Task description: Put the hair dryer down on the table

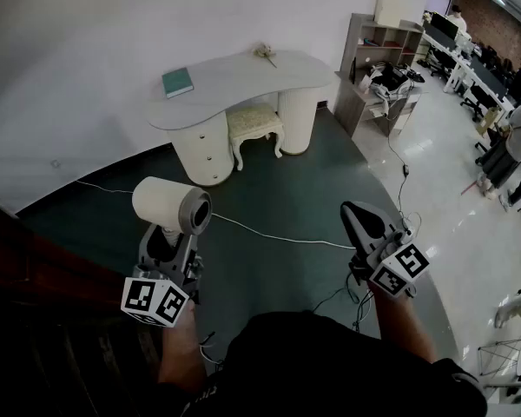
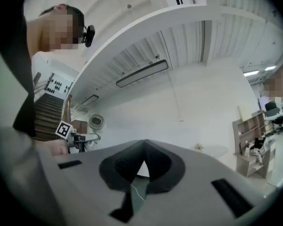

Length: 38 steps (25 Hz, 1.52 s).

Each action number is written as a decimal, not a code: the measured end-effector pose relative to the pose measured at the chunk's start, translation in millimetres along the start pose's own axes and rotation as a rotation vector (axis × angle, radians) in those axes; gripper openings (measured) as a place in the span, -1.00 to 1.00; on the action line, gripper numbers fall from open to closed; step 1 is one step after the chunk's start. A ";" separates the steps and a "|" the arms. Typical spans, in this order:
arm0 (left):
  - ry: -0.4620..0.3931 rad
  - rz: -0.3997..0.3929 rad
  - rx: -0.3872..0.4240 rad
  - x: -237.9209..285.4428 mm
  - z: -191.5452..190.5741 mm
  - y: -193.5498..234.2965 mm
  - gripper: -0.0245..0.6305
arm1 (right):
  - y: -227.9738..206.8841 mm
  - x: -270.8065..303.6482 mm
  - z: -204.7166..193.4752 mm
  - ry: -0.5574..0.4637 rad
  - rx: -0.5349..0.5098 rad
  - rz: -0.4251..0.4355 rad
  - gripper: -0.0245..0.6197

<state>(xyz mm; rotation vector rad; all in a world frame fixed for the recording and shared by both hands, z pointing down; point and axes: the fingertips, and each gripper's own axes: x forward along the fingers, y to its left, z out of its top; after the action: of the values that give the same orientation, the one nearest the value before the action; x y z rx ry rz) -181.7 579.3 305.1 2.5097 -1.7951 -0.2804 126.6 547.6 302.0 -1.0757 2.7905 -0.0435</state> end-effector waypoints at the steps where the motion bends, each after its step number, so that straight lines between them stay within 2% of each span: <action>1: 0.001 -0.001 0.003 1.6 -3.1 -4.7 -0.22 | -1.6 -1.4 -0.7 0.002 -0.001 0.007 -0.92; 11: 0.021 0.005 0.016 18.7 -17.2 -44.4 -0.22 | -17.4 -16.3 2.2 0.015 -0.033 0.051 -0.92; 16: 0.059 0.047 0.135 30.8 -27.3 -68.9 -0.22 | -38.9 -36.9 -4.7 0.026 -0.002 0.043 -0.91; 18: 0.073 0.045 0.155 37.7 -33.1 -84.1 -0.22 | -49.5 -49.8 -6.5 0.024 0.013 0.037 -0.91; 28: 0.112 0.048 0.128 53.1 -63.2 -151.7 -0.22 | -84.6 -110.8 -27.0 0.045 0.078 0.056 -0.91; 38: 0.119 0.007 0.116 80.7 -72.2 -167.7 -0.22 | -110.4 -122.3 -34.0 0.044 0.105 0.042 -0.91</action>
<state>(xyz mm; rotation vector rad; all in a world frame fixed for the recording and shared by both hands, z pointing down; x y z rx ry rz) 12.6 553.3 342.9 2.5349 -1.8237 -0.0265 284.4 546.6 360.4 -1.0035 2.8131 -0.2098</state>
